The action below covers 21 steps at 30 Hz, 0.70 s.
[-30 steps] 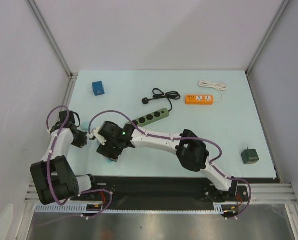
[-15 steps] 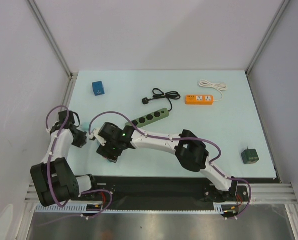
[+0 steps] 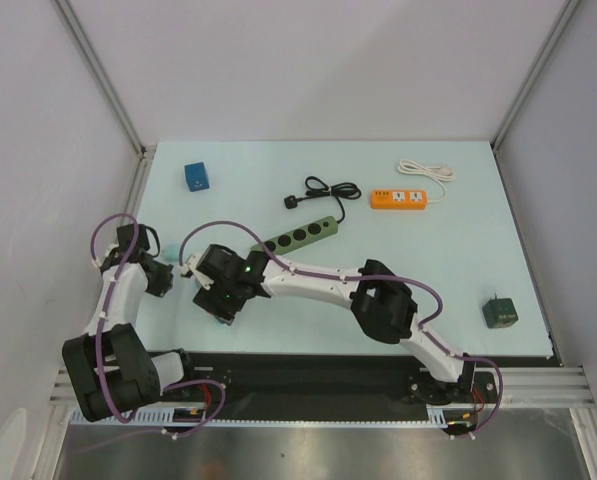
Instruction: Insert the plug
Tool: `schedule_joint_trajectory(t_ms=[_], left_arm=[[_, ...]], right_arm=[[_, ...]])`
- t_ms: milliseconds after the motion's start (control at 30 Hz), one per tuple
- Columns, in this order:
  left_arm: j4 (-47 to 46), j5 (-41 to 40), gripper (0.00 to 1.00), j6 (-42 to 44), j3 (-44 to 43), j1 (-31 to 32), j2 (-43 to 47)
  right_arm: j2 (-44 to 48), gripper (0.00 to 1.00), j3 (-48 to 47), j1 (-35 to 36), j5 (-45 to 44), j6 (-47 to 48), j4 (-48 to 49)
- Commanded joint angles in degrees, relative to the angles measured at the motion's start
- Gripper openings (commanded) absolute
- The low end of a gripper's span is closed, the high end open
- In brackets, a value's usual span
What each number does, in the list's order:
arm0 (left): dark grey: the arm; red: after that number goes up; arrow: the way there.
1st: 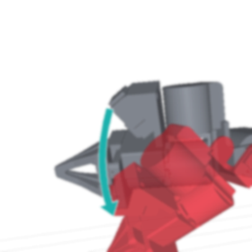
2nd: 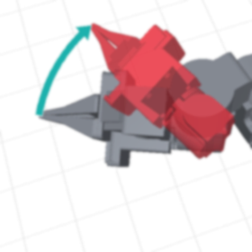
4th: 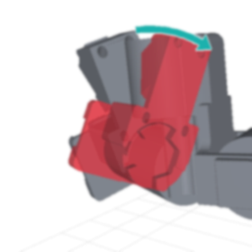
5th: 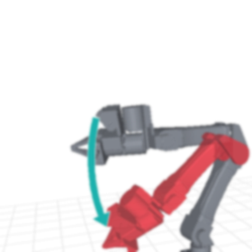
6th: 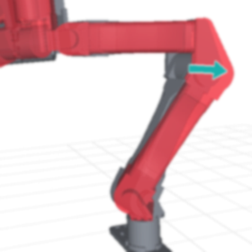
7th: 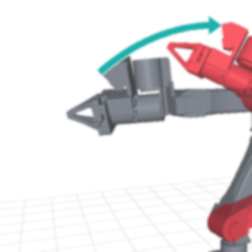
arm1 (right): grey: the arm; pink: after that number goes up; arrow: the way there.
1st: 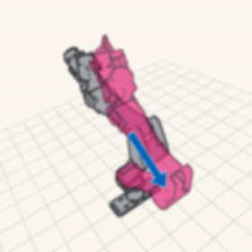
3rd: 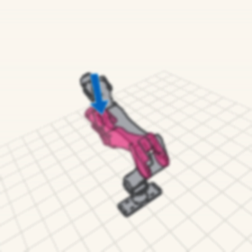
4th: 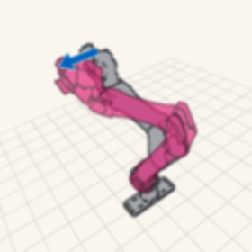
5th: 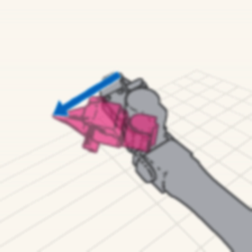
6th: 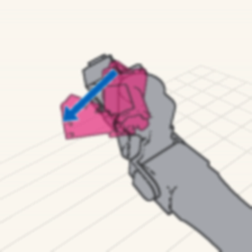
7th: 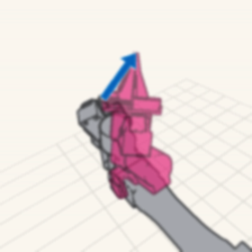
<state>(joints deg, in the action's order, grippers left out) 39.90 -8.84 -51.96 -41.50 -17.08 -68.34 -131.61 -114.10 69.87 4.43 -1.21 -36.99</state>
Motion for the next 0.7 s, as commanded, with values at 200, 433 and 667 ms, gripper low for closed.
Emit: schedule_joint_trajectory(t_ms=[200, 433, 667], left_arm=[[-1.67, -0.65, 0.00, 1.34, 1.42, -0.67, 0.83], [-2.54, 0.14, 0.00, 1.95, 1.07, -0.67, 0.49], [-3.78, 0.40, 0.00, 2.57, 2.03, -0.67, -0.31]], right_arm=[[1.27, 0.00, -5.08, -3.24, 2.78, -3.79, -1.77], [-0.14, 0.00, -5.25, -2.98, 4.54, -5.82, -1.77], [-0.31, 0.00, -4.64, -2.54, 2.78, -6.61, -1.68]])
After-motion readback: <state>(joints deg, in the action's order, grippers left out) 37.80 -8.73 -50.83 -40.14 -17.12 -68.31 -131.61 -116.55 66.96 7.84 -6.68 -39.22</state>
